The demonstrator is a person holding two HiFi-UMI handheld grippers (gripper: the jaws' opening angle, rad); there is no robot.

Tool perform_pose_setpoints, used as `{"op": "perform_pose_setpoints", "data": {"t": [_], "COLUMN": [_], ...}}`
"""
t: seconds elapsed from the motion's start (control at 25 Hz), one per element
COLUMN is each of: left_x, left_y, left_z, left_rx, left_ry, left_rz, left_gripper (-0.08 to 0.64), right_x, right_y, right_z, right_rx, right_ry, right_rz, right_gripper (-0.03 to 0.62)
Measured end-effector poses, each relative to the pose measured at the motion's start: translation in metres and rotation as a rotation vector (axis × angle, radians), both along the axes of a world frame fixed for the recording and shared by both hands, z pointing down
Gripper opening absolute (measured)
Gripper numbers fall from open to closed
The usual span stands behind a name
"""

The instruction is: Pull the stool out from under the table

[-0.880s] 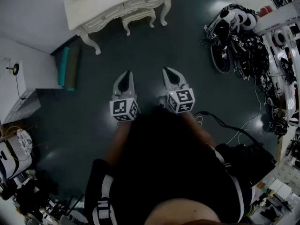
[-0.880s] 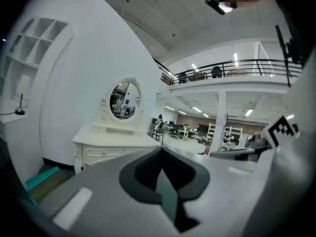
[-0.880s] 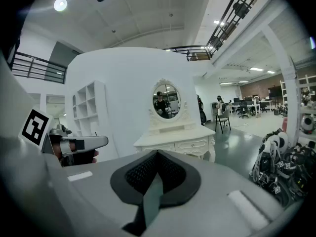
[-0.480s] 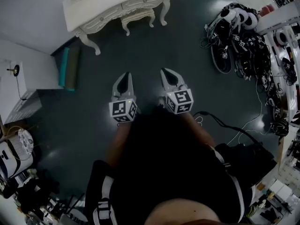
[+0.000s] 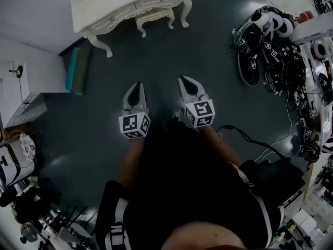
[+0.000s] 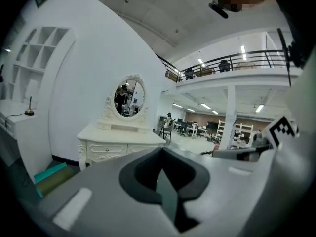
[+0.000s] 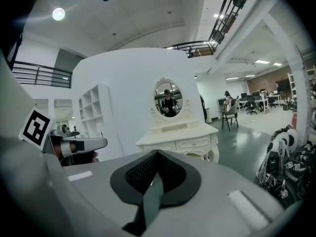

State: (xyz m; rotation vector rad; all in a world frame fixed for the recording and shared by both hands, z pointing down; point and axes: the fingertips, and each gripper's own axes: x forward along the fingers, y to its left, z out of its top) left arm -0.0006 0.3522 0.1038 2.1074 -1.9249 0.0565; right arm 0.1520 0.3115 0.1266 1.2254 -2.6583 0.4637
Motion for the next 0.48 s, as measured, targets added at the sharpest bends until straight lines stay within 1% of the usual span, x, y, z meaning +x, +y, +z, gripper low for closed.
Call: {"op": "perform_pose_setpoints", "data": {"t": [0.12, 0.24, 0.36, 0.48], "left_x": [0.003, 0.0, -0.004, -0.008], "left_y": [-0.004, -0.013, -0.031, -0.051], "left_z": [0.006, 0.012, 0.016, 0.02], "left_rx": [-0.013, -0.023, -0.018, -0.015], "left_ry": [0.001, 0.01, 0.037, 0.038], "left_rz": [-0.015, -0.018, -0.008, 0.002], "left_gripper": [0.009, 0.009, 0.009, 0.009], "right_x": [0.001, -0.004, -0.009, -0.015], "right_y": [-0.013, -0.027, -0.047, -0.064], "right_z": [0.004, 0.008, 0.011, 0.011], "right_rx": [-0.002, -0.008, -0.004, 0.001], "right_ry": [-0.002, -0.005, -0.004, -0.007], "right_rz": [-0.02, -0.021, -0.01, 0.001], "right_gripper": [-0.002, -0.003, -0.003, -0.003]}}
